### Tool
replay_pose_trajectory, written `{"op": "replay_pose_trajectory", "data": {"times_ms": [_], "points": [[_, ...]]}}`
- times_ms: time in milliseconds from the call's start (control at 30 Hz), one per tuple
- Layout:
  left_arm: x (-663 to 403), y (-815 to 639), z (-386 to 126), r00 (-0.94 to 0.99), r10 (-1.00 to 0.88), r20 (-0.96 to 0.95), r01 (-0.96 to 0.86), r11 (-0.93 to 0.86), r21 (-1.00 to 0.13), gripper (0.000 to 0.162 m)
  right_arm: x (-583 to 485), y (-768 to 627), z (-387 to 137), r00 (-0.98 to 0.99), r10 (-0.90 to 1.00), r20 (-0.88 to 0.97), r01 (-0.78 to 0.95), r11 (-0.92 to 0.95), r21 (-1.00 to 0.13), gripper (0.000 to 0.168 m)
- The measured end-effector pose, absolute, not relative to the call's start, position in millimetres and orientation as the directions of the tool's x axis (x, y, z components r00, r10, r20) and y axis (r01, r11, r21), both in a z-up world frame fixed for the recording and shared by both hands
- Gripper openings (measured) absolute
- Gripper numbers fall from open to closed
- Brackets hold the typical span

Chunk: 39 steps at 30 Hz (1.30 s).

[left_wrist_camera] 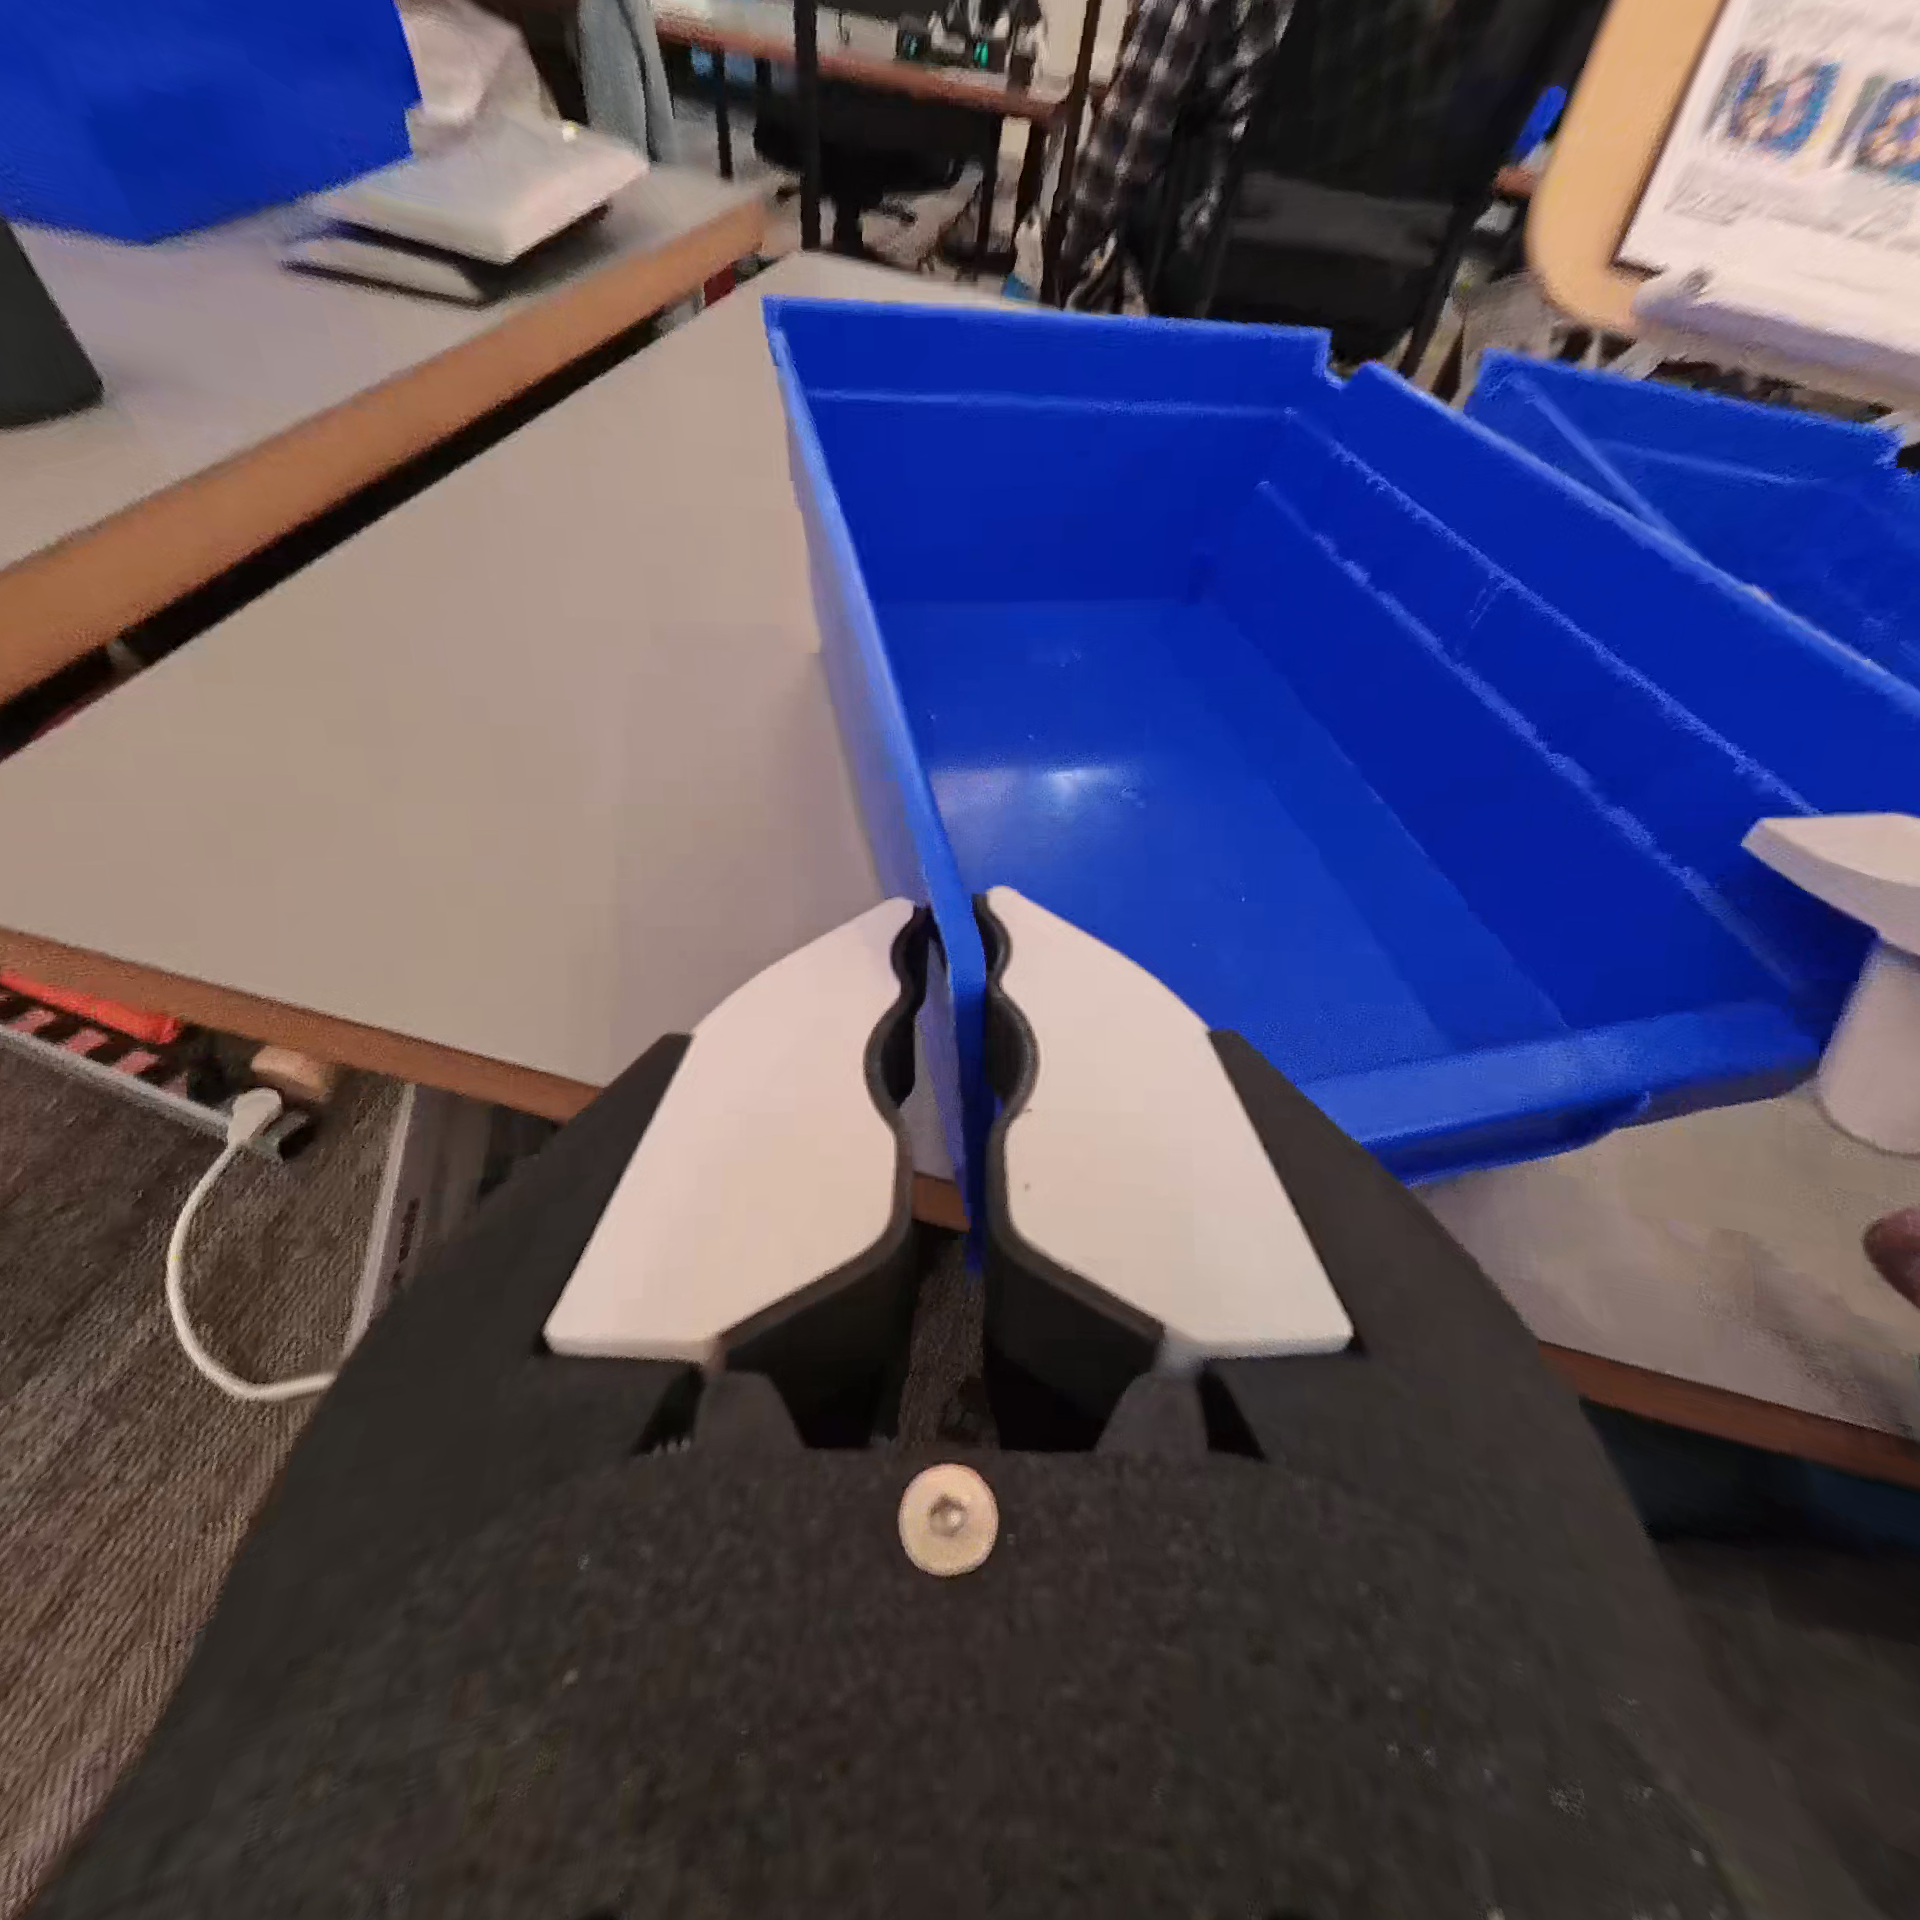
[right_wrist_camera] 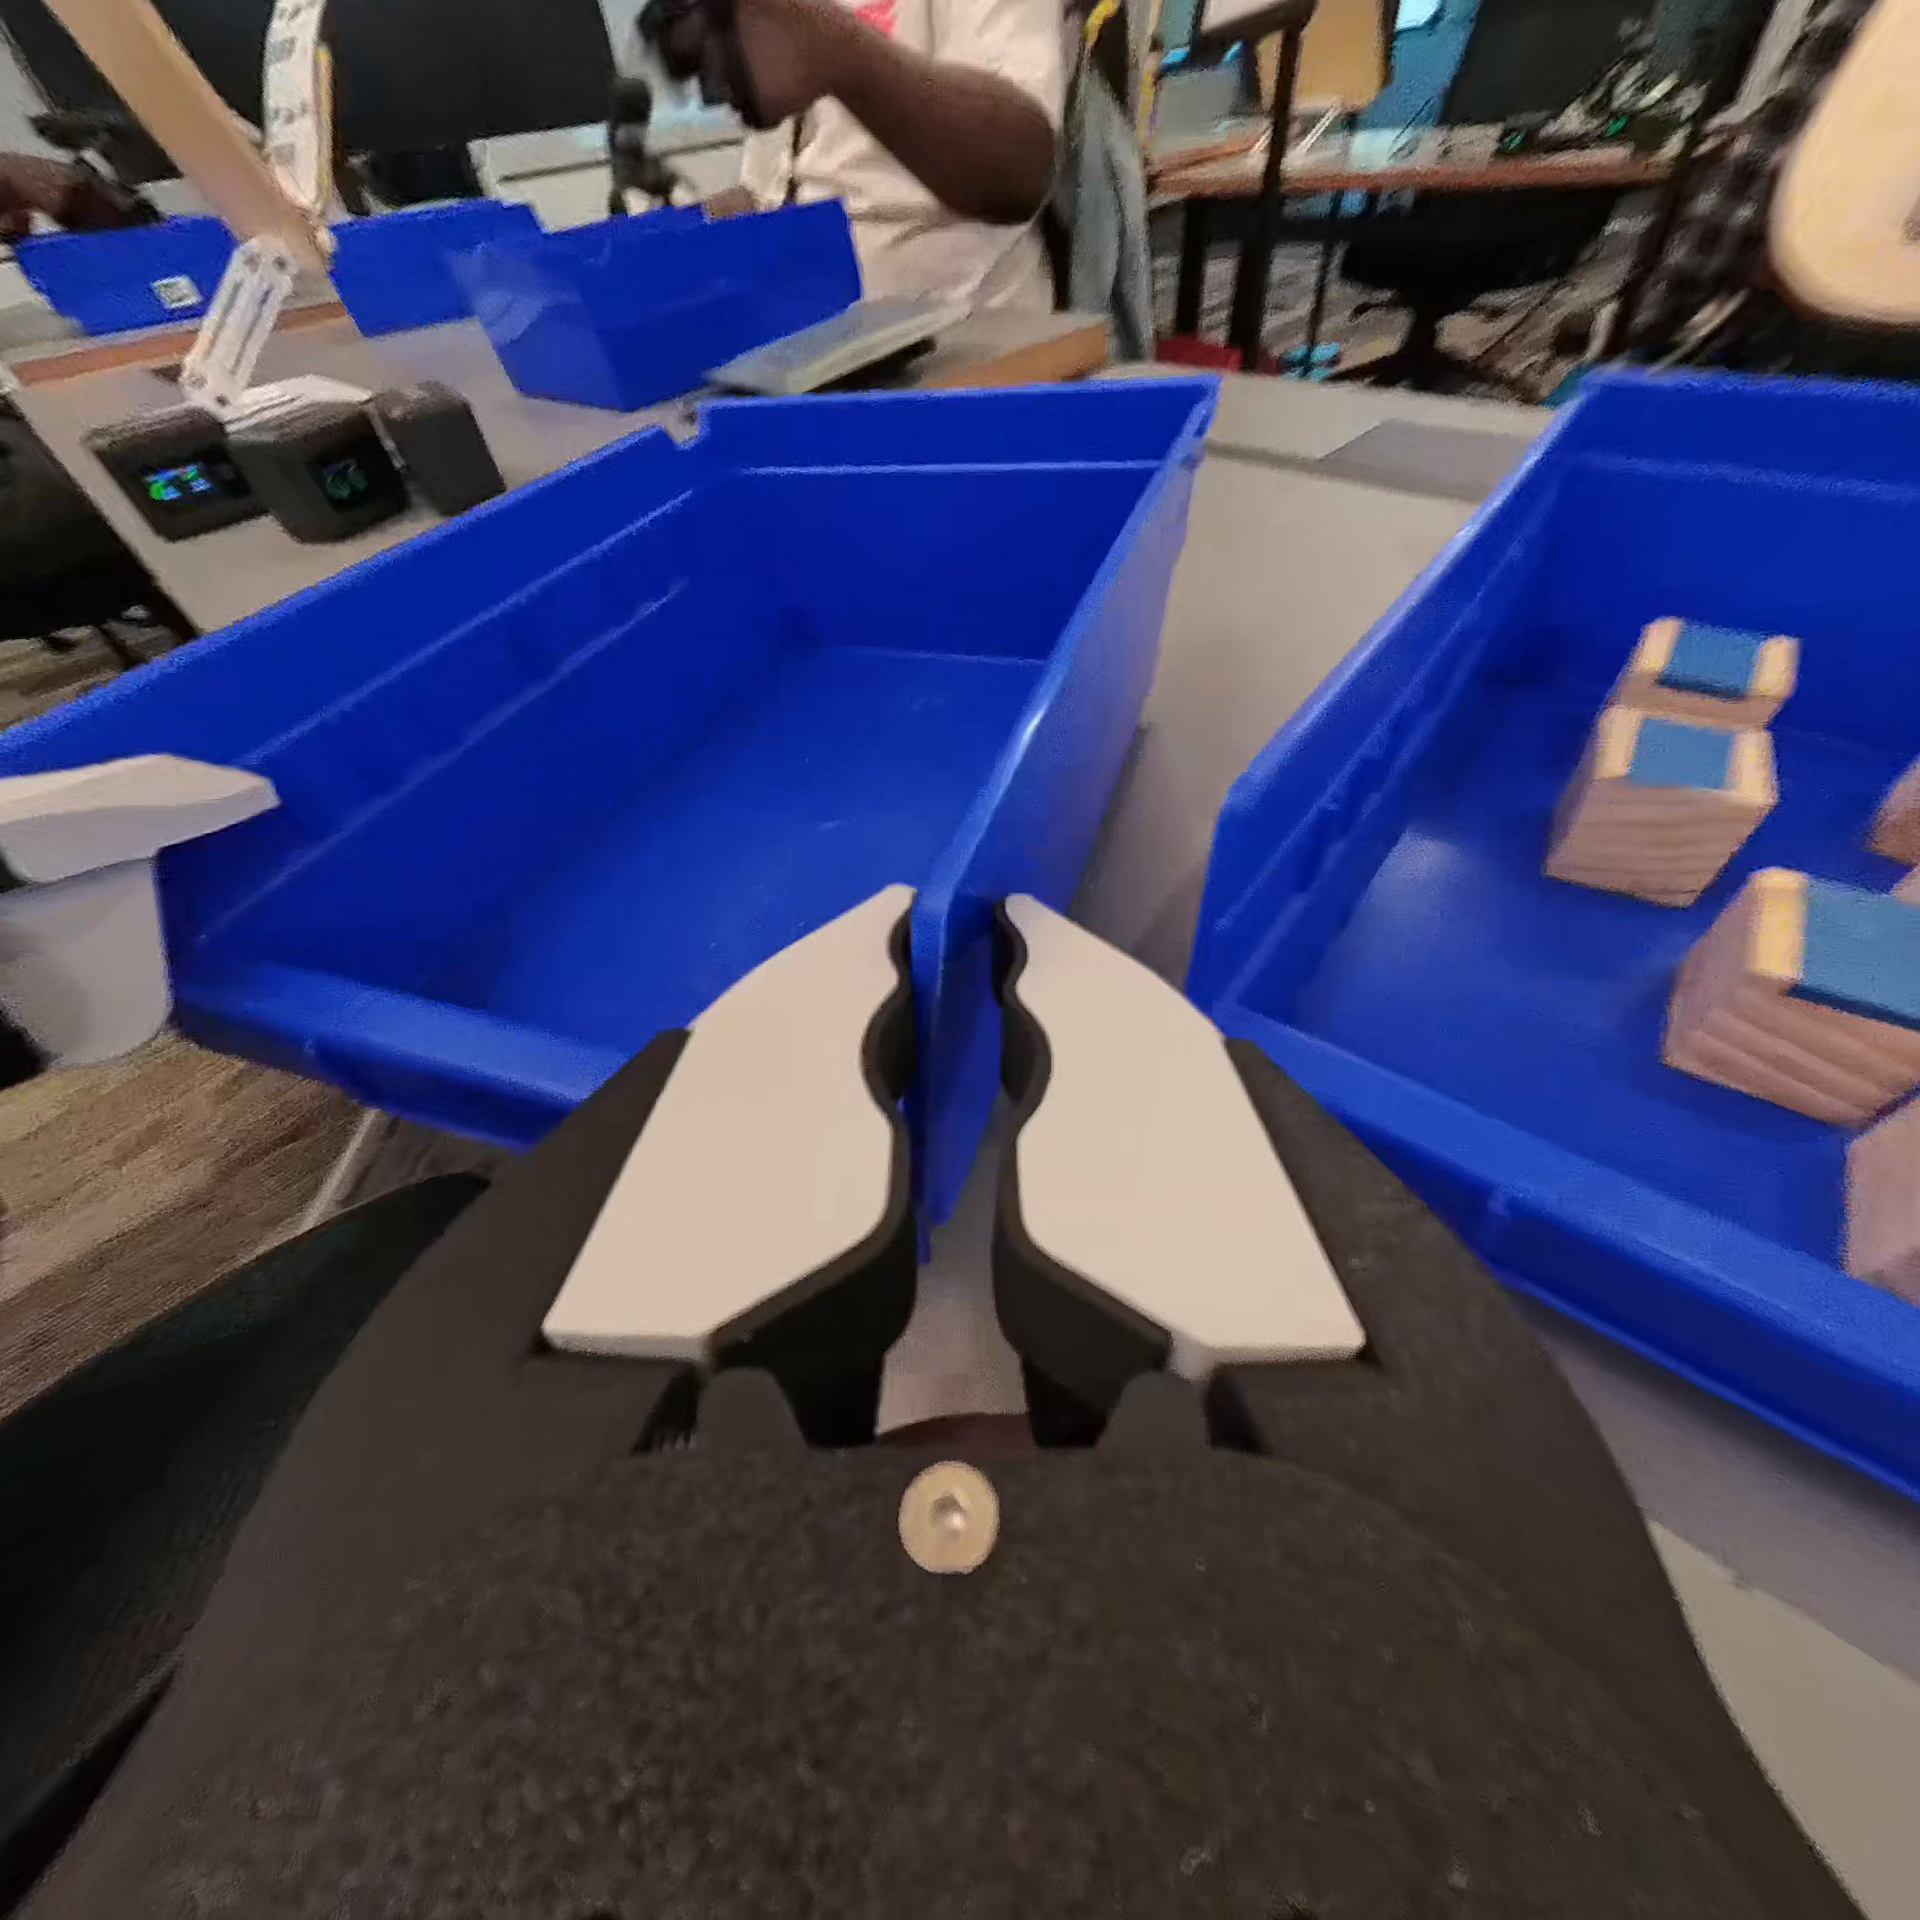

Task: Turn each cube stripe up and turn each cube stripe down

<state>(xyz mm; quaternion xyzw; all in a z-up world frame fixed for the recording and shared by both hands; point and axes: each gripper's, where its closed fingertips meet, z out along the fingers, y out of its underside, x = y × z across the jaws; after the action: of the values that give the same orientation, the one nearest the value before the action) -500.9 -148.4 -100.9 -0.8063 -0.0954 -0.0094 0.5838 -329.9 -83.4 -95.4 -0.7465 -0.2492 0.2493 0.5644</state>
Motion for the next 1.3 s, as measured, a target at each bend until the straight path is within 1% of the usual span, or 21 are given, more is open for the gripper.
{"op": "replay_pose_trajectory", "data": {"times_ms": [67,167,267,333,400,500,600,667,733,800,900,1000,1100,1167,1267,1300], "points": [[-488,-148,-81,0.987,0.135,0.088,0.119,-0.238,-0.964,0.007,-317,-80,-77,0.779,0.624,-0.063,0.073,-0.19,-0.979,0.008],[-459,-147,-37,0.993,0.11,0.032,0.043,-0.106,-0.993,0.008,-288,-76,-37,0.799,0.6,-0.049,0.011,-0.096,-0.995,0.006],[-423,-145,14,0.996,0.084,-0.004,-0.006,0.024,-1.0,0.008,-250,-76,9,0.835,0.549,-0.019,-0.03,0.011,-0.999,0.005],[-397,-139,46,0.997,0.061,-0.042,-0.047,0.09,-0.995,0.007,-221,-76,43,0.856,0.516,-0.031,-0.081,0.073,-0.994,0.005],[-376,-136,70,0.996,0.061,-0.066,-0.074,0.127,-0.989,0.006,-199,-75,65,0.867,0.497,-0.046,-0.109,0.098,-0.989,0.005],[-335,-126,102,0.999,-0.021,-0.03,-0.026,0.173,-0.985,0.008,-158,-72,87,0.888,0.458,-0.04,-0.105,0.116,-0.988,0.005],[-268,-97,112,0.99,-0.132,-0.047,-0.023,0.179,-0.984,0.007,-85,-66,99,0.939,0.339,-0.062,-0.112,0.128,-0.985,0.004],[-212,-73,104,0.976,-0.209,-0.06,-0.027,0.154,-0.988,0.005,-26,-61,92,0.972,0.226,-0.06,-0.088,0.12,-0.989,0.004],[-148,-52,84,0.953,-0.298,-0.054,-0.025,0.099,-0.995,0.006,38,-57,73,0.991,0.109,-0.077,-0.085,0.069,-0.994,0.004],[-87,-34,54,0.93,-0.364,-0.04,-0.031,0.031,-0.999,0.006,99,-52,43,0.993,-0.001,-0.12,-0.12,-0.008,-0.993,0.003],[-10,-11,2,0.901,-0.434,0.016,-0.026,-0.092,-0.995,0.005,175,-44,-5,0.99,-0.11,-0.092,-0.107,-0.142,-0.984,0.003],[49,2,-47,0.874,-0.482,0.054,-0.048,-0.196,-0.979,0.005,231,-44,-57,0.98,-0.15,-0.131,-0.163,-0.223,-0.961,0.004],[86,7,-84,0.866,-0.494,0.08,-0.072,-0.28,-0.957,0.007,267,-35,-99,0.977,-0.128,-0.17,-0.202,-0.315,-0.927,0.004],[101,7,-100,0.858,-0.505,0.091,-0.085,-0.315,-0.945,0.009,284,-29,-108,0.977,-0.115,-0.181,-0.208,-0.304,-0.93,0.004],[124,-2,-126,0.786,-0.602,0.141,-0.142,-0.399,-0.906,0.014,310,-26,-120,0.982,-0.171,-0.074,-0.129,-0.339,-0.932,0.003],[127,-6,-132,0.765,-0.621,0.169,-0.156,-0.435,-0.887,0.021,311,-23,-123,0.983,-0.142,-0.12,-0.161,-0.329,-0.931,0.003]]}}
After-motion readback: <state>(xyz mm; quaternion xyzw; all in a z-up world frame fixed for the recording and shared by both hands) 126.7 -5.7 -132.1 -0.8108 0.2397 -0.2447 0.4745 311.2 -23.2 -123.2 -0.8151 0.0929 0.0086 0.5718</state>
